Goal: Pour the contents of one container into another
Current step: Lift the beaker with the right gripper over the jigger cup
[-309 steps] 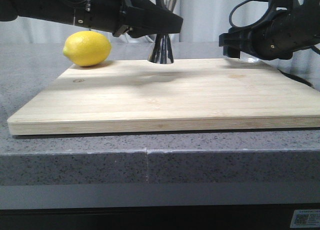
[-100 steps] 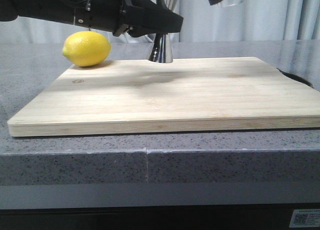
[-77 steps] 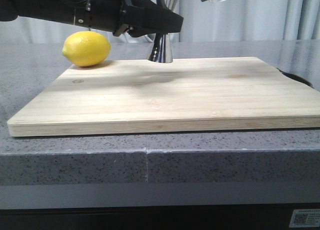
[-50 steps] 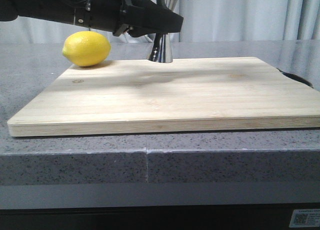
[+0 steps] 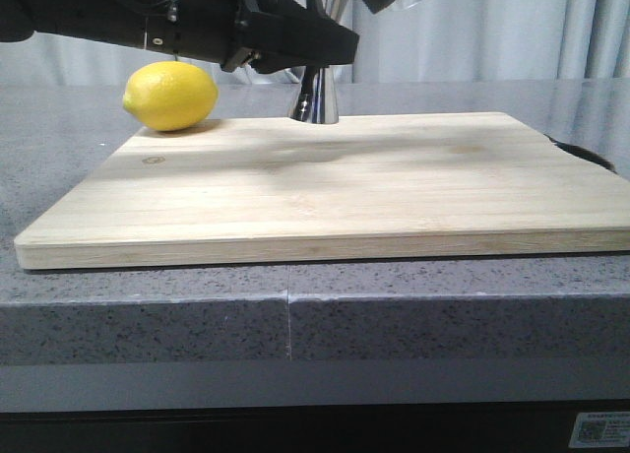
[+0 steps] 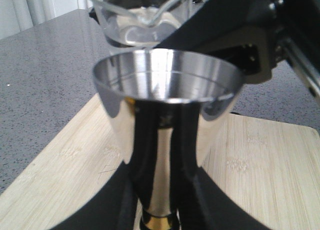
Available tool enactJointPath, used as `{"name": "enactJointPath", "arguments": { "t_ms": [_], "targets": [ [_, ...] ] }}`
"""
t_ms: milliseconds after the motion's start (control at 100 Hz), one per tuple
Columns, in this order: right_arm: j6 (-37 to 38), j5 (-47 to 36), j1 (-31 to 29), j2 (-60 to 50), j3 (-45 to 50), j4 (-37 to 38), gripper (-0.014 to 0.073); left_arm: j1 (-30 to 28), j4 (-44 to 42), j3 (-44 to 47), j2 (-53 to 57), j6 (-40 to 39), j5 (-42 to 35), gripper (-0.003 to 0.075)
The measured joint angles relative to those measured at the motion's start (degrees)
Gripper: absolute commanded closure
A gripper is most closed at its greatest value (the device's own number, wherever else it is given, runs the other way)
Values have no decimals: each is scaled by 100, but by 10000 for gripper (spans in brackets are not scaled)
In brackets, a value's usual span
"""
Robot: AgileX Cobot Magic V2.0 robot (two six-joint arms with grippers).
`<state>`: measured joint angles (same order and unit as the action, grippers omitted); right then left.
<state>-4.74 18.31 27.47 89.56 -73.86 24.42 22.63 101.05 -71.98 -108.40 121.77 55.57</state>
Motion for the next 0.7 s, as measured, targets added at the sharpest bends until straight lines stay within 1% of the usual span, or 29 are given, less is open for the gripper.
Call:
{"name": "enactJointPath", "arguments": {
  "t_ms": [360, 700],
  "targets": [
    [-14, 63, 187, 0, 0, 690, 378, 0, 0, 0, 0, 0, 0, 739],
    [-14, 146, 241, 0, 0, 1131, 378, 0, 0, 0, 0, 0, 0, 739]
  ]
}}
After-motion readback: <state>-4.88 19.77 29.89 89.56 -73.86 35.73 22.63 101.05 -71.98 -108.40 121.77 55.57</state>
